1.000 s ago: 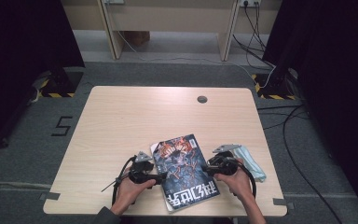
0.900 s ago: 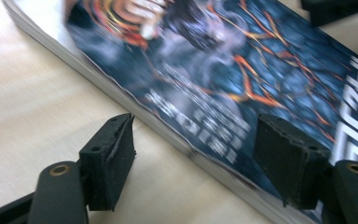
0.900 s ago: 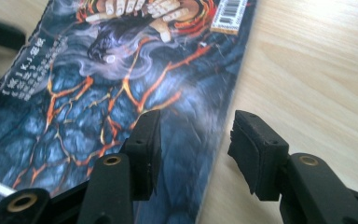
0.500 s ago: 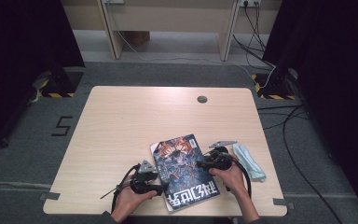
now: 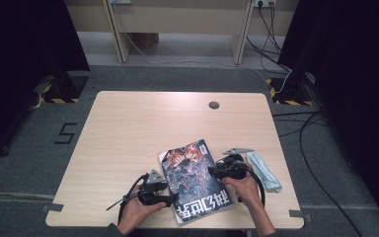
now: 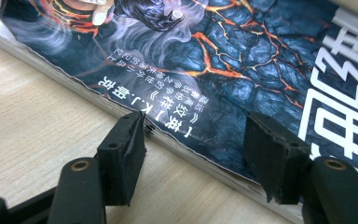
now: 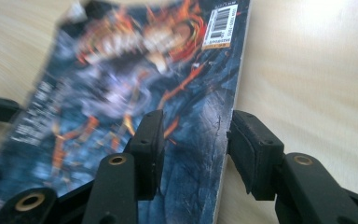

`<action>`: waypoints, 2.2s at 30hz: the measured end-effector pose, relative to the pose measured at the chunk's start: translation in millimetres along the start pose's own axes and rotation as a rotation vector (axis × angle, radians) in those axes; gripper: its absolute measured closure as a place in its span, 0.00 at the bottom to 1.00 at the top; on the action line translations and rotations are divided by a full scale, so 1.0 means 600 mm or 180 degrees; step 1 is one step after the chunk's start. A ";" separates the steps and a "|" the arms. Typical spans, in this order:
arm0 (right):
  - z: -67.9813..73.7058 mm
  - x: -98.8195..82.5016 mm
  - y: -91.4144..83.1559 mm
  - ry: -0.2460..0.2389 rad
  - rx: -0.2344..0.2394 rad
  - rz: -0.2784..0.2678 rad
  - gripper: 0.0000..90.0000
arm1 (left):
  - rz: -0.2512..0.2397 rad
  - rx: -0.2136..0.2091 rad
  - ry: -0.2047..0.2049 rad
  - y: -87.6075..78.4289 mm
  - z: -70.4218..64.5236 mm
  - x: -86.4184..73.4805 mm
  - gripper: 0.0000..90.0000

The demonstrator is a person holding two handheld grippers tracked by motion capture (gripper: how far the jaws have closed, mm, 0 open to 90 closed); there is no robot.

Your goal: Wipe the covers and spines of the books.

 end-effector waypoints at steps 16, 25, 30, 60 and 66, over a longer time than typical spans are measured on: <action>0.050 0.018 -0.038 -0.0150 0.0186 -0.0237 0.74 | -0.0008 0.0090 -0.0007 -0.003 0.000 -0.004 0.41; 0.043 0.014 -0.041 -0.0046 0.0322 -0.0214 0.73 | -0.0020 0.0102 -0.0002 -0.002 0.000 -0.005 0.41; 0.042 0.011 -0.041 0.0027 0.0352 -0.0195 0.71 | -0.0031 0.0119 0.0004 -0.002 -0.001 -0.006 0.41; 0.052 0.007 -0.036 -0.0678 0.0181 0.0095 0.89 | -0.0366 0.0165 -0.0078 -0.038 0.045 0.022 0.35; 0.053 0.007 -0.041 -0.0789 0.0224 0.0115 0.89 | -0.0490 0.0172 -0.0029 -0.045 0.063 0.044 0.30</action>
Point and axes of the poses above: each handheld gripper's, and its own axes: y roughly forward along the jaws, x roughly out of its top, z roughly to its left, the point moved 1 cm from there along y, roughly forward along the jaws, and after that the axes turned 10 degrees about z, right-handed, at the moved point
